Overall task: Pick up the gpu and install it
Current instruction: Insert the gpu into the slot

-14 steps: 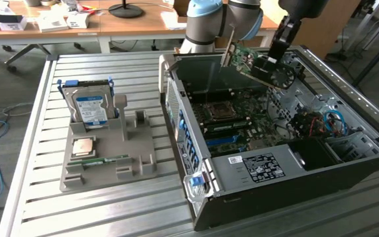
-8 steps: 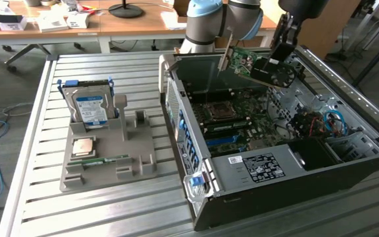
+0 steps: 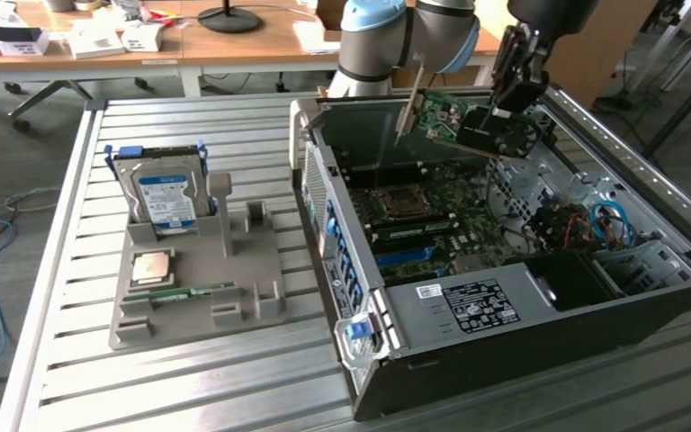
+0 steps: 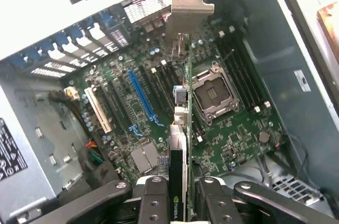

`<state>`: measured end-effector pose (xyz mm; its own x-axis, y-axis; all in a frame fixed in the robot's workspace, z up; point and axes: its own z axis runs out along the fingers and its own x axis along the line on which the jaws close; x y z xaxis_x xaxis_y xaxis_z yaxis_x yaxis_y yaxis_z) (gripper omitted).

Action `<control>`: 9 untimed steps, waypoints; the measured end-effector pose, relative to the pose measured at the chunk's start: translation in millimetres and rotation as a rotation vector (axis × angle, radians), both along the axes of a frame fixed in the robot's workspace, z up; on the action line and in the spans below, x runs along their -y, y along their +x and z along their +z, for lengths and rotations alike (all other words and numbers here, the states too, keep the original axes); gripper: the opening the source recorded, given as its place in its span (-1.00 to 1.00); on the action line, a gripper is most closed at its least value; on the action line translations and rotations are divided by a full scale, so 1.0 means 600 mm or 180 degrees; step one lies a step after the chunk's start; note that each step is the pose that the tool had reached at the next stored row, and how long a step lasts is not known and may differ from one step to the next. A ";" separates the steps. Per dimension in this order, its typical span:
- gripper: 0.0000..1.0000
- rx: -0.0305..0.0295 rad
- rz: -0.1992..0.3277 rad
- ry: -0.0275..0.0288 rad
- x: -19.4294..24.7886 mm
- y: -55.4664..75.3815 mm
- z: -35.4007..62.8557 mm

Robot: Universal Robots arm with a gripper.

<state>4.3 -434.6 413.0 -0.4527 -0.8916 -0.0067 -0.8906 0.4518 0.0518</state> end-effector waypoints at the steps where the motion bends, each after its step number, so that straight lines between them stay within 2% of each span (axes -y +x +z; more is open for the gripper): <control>1: -0.47 0.0000 0.0048 0.0000 0.0000 0.000 0.000; 9: -0.47 0.0000 0.0459 -0.0003 0.0000 0.000 -0.001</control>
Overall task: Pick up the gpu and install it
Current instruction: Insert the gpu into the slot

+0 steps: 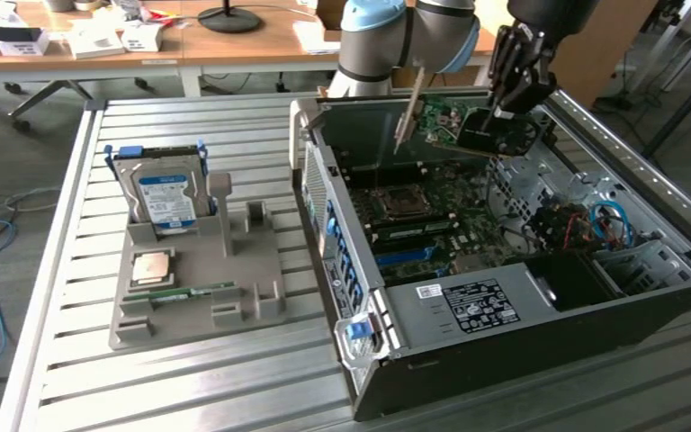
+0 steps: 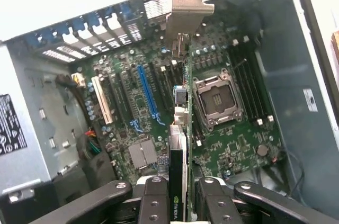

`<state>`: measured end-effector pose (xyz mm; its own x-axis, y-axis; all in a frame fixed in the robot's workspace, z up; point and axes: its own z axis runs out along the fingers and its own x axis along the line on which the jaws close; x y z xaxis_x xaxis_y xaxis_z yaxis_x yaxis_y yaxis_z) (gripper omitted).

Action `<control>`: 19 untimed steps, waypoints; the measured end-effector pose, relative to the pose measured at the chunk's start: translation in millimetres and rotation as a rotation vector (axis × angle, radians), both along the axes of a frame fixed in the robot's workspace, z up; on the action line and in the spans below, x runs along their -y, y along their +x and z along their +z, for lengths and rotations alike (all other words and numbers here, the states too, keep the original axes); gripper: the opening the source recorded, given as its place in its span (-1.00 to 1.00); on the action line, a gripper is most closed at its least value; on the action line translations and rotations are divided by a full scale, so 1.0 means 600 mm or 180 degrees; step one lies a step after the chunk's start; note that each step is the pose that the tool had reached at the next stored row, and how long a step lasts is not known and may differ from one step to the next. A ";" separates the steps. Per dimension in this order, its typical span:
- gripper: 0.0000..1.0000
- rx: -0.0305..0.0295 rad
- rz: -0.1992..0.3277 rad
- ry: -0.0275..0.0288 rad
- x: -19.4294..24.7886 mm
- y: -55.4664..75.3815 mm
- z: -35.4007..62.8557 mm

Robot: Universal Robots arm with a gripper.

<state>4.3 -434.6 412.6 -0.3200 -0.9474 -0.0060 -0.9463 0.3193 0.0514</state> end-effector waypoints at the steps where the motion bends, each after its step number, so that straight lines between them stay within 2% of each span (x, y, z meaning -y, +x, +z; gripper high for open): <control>1: -0.47 0.0000 0.0052 0.0000 0.0000 0.000 0.000; 12: -0.47 0.0000 0.0608 -0.0004 0.0000 0.000 -0.001; 19: -0.47 0.0000 0.0653 -0.0004 0.0000 0.000 -0.001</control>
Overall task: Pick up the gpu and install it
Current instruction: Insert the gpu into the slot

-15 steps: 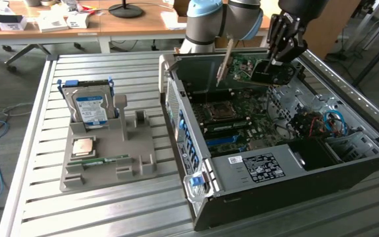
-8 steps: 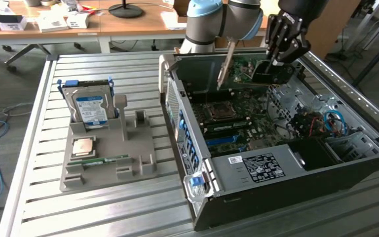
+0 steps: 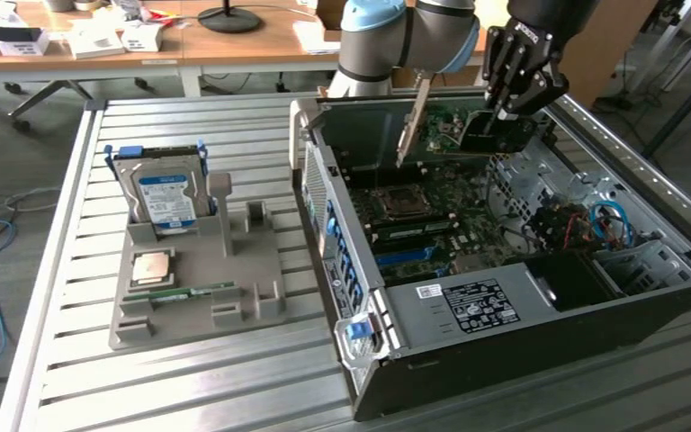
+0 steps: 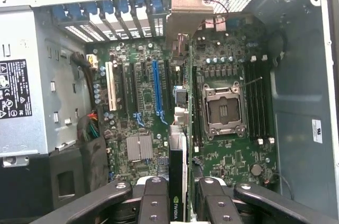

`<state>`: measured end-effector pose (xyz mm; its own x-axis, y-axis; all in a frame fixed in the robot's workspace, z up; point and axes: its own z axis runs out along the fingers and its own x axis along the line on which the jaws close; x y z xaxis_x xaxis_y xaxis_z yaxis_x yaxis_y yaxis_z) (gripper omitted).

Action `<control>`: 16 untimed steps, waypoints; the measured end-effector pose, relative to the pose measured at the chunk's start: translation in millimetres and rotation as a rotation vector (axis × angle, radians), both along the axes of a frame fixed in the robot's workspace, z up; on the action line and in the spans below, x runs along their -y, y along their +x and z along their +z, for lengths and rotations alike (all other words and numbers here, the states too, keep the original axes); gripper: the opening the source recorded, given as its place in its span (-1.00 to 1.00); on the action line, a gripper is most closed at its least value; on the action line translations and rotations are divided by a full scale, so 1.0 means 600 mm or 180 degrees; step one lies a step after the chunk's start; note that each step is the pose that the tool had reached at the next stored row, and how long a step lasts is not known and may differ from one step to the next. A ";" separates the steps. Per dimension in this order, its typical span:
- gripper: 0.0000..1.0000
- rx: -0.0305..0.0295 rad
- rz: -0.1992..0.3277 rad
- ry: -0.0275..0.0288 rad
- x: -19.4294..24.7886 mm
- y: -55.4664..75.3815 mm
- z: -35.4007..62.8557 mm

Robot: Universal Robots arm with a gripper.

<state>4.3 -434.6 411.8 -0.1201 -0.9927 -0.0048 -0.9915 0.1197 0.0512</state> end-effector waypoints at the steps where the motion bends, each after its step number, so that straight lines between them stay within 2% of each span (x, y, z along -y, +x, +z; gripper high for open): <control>1: -0.47 0.0000 0.0012 0.0000 0.0000 0.000 0.000; 8: -0.47 0.0000 0.0258 -0.0003 0.0000 0.000 0.000; 16: -0.47 0.0004 0.0309 -0.0003 0.0000 0.000 -0.001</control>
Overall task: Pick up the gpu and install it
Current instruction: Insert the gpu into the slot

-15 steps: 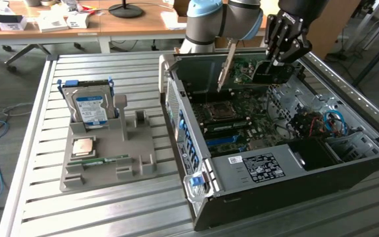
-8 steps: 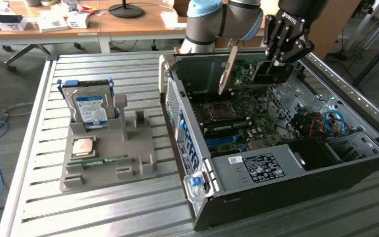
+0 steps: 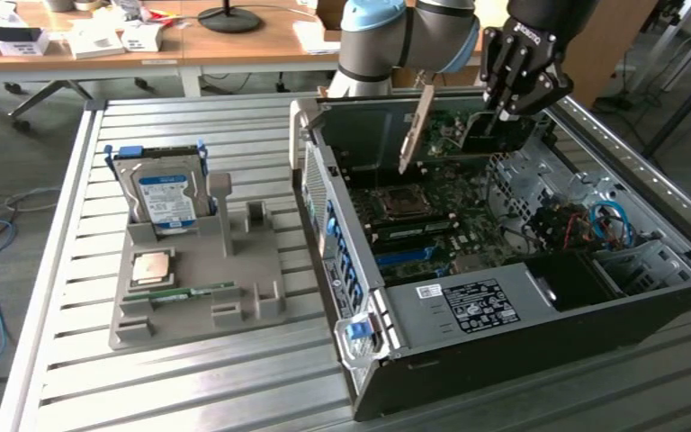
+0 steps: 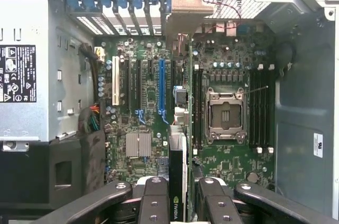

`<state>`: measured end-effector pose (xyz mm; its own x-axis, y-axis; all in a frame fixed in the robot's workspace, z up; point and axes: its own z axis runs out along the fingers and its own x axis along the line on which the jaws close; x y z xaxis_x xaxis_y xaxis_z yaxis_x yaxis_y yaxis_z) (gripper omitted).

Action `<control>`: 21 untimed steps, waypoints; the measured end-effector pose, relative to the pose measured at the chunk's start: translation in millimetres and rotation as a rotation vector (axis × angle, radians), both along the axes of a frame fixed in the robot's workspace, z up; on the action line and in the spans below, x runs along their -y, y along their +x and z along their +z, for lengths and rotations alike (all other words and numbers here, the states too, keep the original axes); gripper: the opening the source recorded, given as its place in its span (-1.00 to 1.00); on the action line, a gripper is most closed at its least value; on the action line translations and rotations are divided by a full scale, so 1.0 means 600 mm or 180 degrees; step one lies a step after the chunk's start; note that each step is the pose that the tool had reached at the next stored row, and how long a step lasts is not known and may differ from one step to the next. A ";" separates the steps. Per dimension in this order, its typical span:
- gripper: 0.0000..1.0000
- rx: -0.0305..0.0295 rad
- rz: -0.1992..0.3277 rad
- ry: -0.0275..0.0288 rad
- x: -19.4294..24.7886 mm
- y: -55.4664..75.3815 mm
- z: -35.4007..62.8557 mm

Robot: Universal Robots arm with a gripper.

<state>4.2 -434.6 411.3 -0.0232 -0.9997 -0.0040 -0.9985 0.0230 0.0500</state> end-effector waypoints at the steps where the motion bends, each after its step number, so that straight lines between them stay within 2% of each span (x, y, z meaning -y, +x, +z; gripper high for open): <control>1: -0.47 0.0001 0.0010 0.0000 0.0000 0.000 0.000; 21: -0.47 0.0020 0.0147 -0.0001 0.0001 -0.006 -0.012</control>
